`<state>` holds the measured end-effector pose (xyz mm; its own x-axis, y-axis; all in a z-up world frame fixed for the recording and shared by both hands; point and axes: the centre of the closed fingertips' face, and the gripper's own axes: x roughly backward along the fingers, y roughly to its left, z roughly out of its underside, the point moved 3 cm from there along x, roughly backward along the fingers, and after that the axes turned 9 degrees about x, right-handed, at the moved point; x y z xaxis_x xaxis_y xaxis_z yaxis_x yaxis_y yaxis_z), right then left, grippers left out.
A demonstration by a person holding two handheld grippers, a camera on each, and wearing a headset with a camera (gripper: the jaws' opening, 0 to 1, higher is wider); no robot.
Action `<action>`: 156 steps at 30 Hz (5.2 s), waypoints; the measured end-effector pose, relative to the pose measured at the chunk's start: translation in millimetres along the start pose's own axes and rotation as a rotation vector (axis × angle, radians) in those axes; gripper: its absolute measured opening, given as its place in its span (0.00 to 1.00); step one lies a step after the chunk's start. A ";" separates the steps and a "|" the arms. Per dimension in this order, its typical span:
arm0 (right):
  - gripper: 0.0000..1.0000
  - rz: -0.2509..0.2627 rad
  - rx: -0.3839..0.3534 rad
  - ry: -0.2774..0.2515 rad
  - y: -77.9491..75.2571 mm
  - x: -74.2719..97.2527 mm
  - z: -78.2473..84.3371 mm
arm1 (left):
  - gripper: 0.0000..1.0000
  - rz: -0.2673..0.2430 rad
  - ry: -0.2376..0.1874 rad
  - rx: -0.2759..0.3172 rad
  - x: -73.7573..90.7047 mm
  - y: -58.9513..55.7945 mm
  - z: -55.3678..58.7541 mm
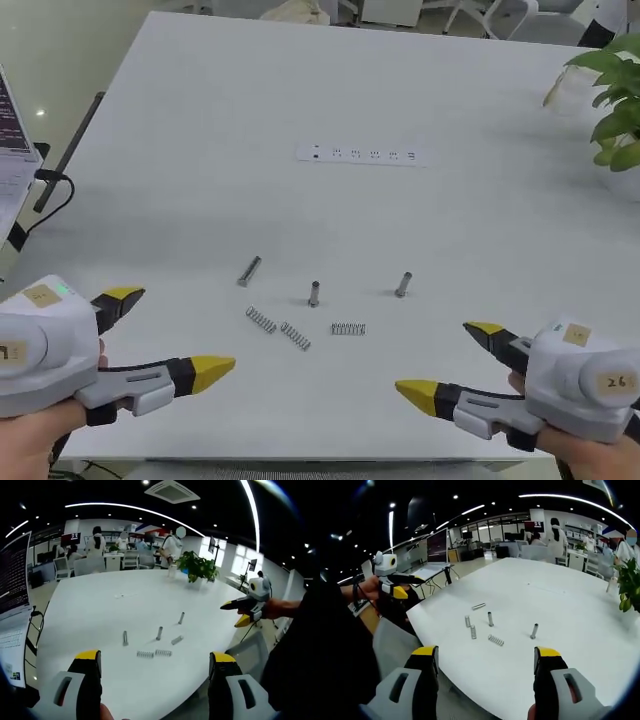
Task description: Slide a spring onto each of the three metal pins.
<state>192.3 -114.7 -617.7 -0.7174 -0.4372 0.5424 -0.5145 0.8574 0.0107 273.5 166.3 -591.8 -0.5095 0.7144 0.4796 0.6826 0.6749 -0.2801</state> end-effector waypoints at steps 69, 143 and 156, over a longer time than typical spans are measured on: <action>0.74 -0.078 0.020 0.063 -11.7 -28.9 6.4 | 0.78 0.048 0.044 0.020 -102.0 42.6 -24.2; 0.73 -0.039 -0.027 0.120 -19.8 -9.7 21.0 | 0.18 -0.130 0.165 0.141 -238.1 103.9 25.8; 0.72 -0.046 -0.034 0.123 -16.9 -9.5 23.6 | 0.08 -0.194 0.218 -0.038 -245.3 106.3 24.9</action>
<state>196.7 -131.4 -642.9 -0.6293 -0.4411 0.6399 -0.5277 0.8469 0.0649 458.0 67.4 -759.9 -0.5109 0.5130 0.6898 0.6047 0.7848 -0.1358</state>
